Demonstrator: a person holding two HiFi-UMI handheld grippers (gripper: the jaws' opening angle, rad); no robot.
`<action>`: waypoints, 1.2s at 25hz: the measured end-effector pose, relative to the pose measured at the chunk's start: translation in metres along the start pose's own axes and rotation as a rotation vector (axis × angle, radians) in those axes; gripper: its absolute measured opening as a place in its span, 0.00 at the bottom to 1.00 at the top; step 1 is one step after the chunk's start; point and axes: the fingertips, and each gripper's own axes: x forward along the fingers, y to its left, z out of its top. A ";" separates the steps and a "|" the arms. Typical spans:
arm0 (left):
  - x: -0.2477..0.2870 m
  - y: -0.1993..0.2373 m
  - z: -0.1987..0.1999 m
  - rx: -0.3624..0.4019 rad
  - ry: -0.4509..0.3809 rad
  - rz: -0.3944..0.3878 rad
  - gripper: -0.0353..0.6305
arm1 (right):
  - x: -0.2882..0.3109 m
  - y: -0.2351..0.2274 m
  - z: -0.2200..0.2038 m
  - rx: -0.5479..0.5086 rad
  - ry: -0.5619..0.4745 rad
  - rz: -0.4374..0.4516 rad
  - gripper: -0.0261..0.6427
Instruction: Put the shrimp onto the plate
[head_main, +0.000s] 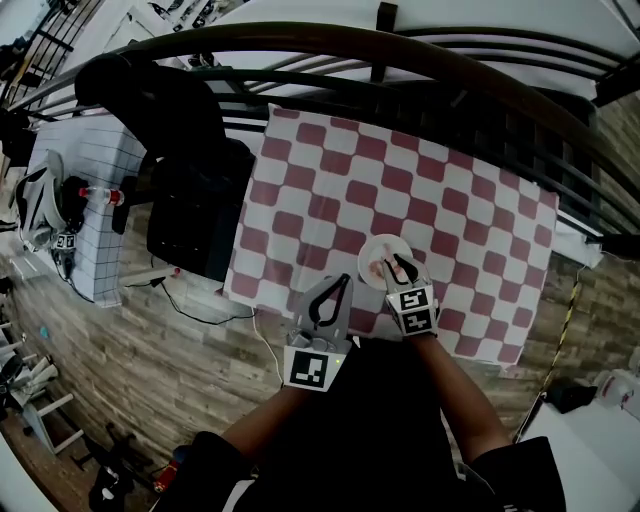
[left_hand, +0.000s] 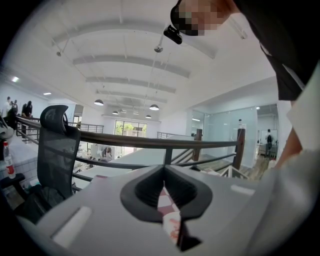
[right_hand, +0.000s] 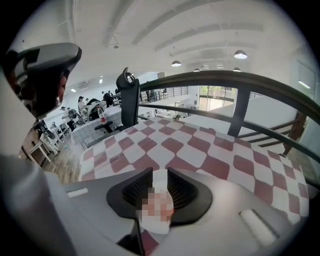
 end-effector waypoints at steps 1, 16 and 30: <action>-0.006 -0.002 0.000 -0.002 -0.005 -0.012 0.06 | -0.010 0.004 0.004 0.008 -0.019 -0.007 0.17; -0.116 -0.041 0.018 0.014 -0.098 -0.156 0.06 | -0.217 0.094 0.064 0.159 -0.421 -0.151 0.04; -0.194 -0.133 0.035 0.049 -0.170 -0.152 0.06 | -0.343 0.136 0.037 0.106 -0.606 -0.218 0.04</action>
